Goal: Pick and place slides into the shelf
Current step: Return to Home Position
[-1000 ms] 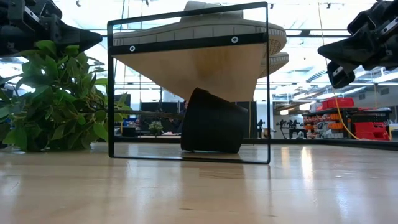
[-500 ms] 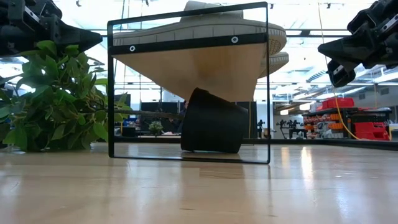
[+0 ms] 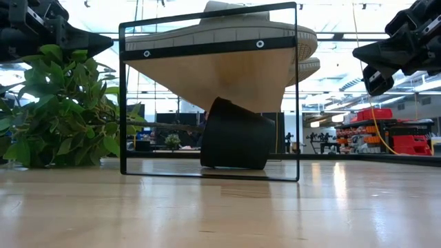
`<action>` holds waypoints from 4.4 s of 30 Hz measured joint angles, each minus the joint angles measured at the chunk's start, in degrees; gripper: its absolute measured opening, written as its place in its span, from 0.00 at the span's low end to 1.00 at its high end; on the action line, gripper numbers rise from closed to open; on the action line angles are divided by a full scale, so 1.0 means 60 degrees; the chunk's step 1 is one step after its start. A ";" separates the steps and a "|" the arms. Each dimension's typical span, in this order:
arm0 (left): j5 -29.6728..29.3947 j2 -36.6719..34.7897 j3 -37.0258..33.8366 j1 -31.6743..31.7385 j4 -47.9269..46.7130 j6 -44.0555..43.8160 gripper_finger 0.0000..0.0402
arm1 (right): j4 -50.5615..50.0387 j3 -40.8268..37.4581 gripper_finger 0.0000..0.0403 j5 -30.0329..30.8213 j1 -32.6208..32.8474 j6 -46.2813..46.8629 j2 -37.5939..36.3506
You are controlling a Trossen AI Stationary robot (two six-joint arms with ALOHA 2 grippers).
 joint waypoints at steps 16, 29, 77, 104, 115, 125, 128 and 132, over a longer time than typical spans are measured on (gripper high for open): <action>0.0001 0.0000 0.0000 0.0000 0.0000 -0.0006 0.09 | 0.0004 0.0000 0.04 0.0000 0.0000 -0.0002 0.0000; 0.0002 0.0000 0.0000 0.0000 0.0000 0.0001 0.05 | 0.0004 0.0004 0.03 0.0003 0.0001 -0.0002 0.0000; 0.0000 0.0000 0.0000 0.0000 0.0000 -0.0006 0.07 | 0.0004 0.0007 0.03 0.0001 -0.0001 -0.0002 0.0001; 0.0000 0.0002 -0.0004 0.0000 0.0002 0.0001 0.07 | 0.0004 0.0007 0.03 0.0002 -0.0001 -0.0002 0.0004; 0.0003 0.0004 0.0000 0.0000 0.0000 -0.0006 0.06 | 0.0004 0.0007 0.03 0.0000 0.0000 -0.0002 0.0002; 0.0002 0.0002 -0.0004 0.0000 0.0000 -0.0006 0.08 | 0.0004 0.0007 0.03 0.0000 0.0001 -0.0002 0.0004; 0.0003 0.0004 -0.0004 0.0000 0.0000 0.0001 0.07 | 0.0004 0.0007 0.03 0.0000 0.0000 -0.0002 0.0004; 0.0001 0.0001 -0.0003 0.0000 0.0000 0.0001 0.05 | 0.0004 0.0007 0.03 0.0002 0.0001 -0.0006 0.0004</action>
